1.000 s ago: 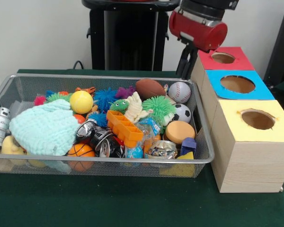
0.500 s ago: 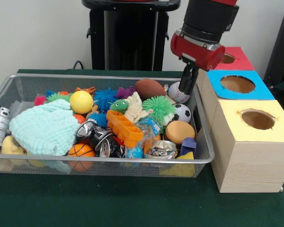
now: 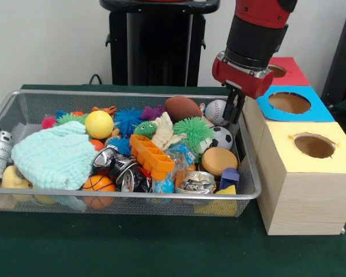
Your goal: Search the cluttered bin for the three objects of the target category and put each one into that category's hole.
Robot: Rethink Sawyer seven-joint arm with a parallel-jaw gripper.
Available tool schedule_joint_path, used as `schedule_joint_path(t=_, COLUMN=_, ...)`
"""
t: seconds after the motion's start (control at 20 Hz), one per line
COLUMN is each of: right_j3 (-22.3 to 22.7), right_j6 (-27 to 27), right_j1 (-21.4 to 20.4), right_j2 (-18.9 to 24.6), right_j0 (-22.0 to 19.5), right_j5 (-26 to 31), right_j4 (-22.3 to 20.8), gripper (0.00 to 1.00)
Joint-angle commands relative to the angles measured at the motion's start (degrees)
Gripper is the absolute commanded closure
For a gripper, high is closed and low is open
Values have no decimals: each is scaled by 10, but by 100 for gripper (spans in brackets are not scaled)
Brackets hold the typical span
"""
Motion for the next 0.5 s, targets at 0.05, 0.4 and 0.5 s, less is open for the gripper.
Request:
schedule_joint_path(t=0.05, right_j3=80, right_j6=45, right_j1=28, right_j2=67, right_j0=-11, right_j5=-52, right_j4=-42, gripper=100)
schedule_joint_path(t=0.4, right_j3=104, right_j6=61, right_j1=50, right_j2=65, right_j0=-13, right_j5=-89, right_j4=-49, gripper=100)
schedule_joint_path(t=0.5, right_j3=98, right_j6=71, right_j1=68, right_j2=65, right_j0=-8, right_j5=-101, right_j4=-45, gripper=100)
